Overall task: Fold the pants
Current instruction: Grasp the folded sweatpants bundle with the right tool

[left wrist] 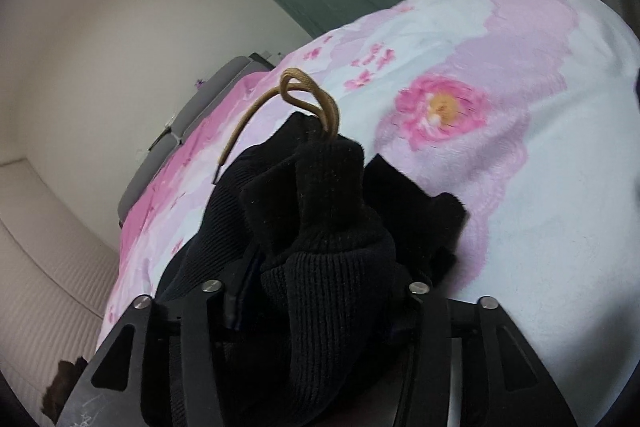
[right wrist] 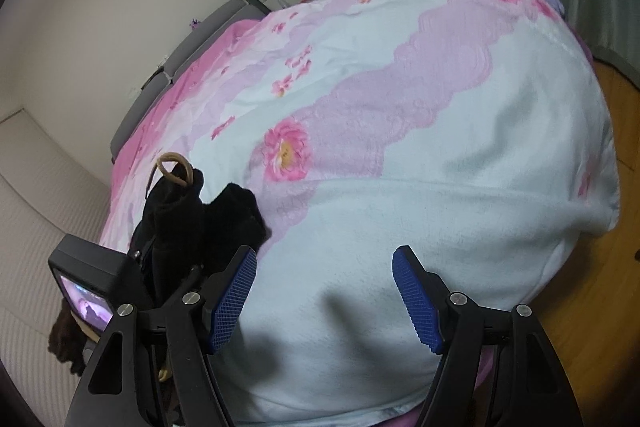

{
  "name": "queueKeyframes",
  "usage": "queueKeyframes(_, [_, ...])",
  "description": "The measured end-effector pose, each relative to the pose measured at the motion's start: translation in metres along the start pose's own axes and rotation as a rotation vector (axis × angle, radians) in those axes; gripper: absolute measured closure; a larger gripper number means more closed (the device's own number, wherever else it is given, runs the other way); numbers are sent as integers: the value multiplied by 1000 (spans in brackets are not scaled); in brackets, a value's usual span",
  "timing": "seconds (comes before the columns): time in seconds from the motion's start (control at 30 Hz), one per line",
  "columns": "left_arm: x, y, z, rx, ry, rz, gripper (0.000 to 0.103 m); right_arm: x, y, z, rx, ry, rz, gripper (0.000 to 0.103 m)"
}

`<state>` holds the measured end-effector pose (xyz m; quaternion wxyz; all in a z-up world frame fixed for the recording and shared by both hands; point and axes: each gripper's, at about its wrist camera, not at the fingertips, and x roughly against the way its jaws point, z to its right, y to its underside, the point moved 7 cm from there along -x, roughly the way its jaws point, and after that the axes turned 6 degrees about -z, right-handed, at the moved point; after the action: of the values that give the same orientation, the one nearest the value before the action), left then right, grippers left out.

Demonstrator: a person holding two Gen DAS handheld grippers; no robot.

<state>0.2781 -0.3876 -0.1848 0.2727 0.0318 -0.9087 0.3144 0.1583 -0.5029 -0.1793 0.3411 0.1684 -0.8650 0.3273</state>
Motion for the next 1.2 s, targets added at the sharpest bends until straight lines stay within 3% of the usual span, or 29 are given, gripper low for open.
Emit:
queueKeyframes(0.1, [15,-1,9,-7,57,25,31,-4,4,5,-9,-4,-21,31])
queueKeyframes(0.13, [23,-2,14,-2,107,34,10,-4,5,7,-11,-6,-24,31])
queueKeyframes(0.2, [31,-8,22,6,154,55,2,-1,5,9,-13,-4,-25,31])
queueKeyframes(0.37, [54,-15,18,91,259,75,3,12,3,14,-5,9,-7,31])
queueKeyframes(0.53, [85,1,-28,219,316,89,3,31,-2,6,25,-1,17,31])
queueKeyframes(0.7, [89,44,-92,296,224,53,3,38,-7,-36,117,-52,34,31])
queueKeyframes(0.9, [67,91,-159,420,134,-22,3,11,5,-116,197,-186,-30,31])
queueKeyframes(1.03, [60,112,-195,516,113,-43,3,-22,15,-155,221,-180,-70,36])
queueKeyframes(1.1, [60,120,-208,546,108,-42,3,-40,17,-167,238,-136,-87,47])
queueKeyframes(1.2, [56,124,-216,569,107,-42,3,-67,18,-170,209,-85,-129,49])
